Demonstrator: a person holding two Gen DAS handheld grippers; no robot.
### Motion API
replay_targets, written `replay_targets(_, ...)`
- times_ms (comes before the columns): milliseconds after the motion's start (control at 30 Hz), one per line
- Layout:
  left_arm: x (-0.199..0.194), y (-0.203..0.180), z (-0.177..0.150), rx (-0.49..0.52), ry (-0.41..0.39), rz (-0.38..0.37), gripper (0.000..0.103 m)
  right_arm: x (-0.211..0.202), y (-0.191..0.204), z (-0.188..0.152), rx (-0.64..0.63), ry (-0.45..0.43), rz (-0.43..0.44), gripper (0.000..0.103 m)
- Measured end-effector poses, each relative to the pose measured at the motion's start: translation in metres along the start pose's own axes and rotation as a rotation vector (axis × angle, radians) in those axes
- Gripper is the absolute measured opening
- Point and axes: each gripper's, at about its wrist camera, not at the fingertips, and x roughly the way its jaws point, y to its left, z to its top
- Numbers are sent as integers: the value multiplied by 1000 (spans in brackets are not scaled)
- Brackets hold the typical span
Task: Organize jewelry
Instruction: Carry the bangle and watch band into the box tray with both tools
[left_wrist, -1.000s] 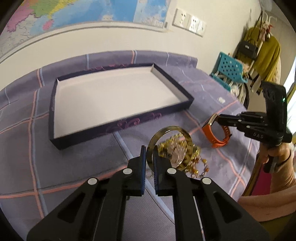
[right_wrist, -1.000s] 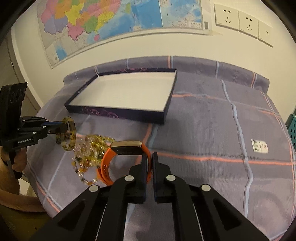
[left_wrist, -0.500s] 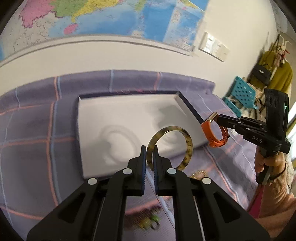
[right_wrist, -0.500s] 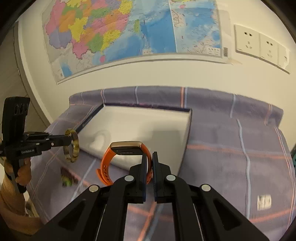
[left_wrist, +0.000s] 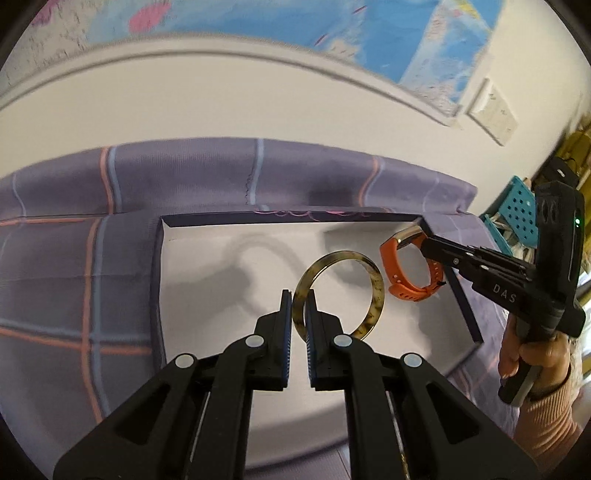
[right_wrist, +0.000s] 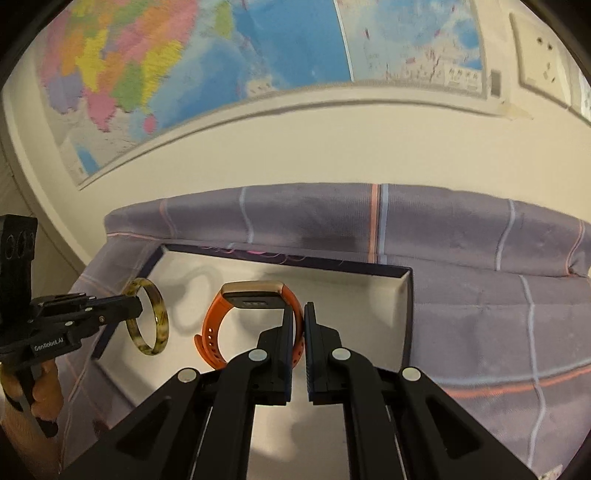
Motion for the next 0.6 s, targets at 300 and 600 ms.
replay_targets(300, 45, 13, 19, -50, 80, 24, 8, 35, -5, 8, 35, 42, -64, 5)
replay_targets(600, 54, 18, 19, -75, 101, 38, 16, 42, -11, 13, 67, 13, -91, 4)
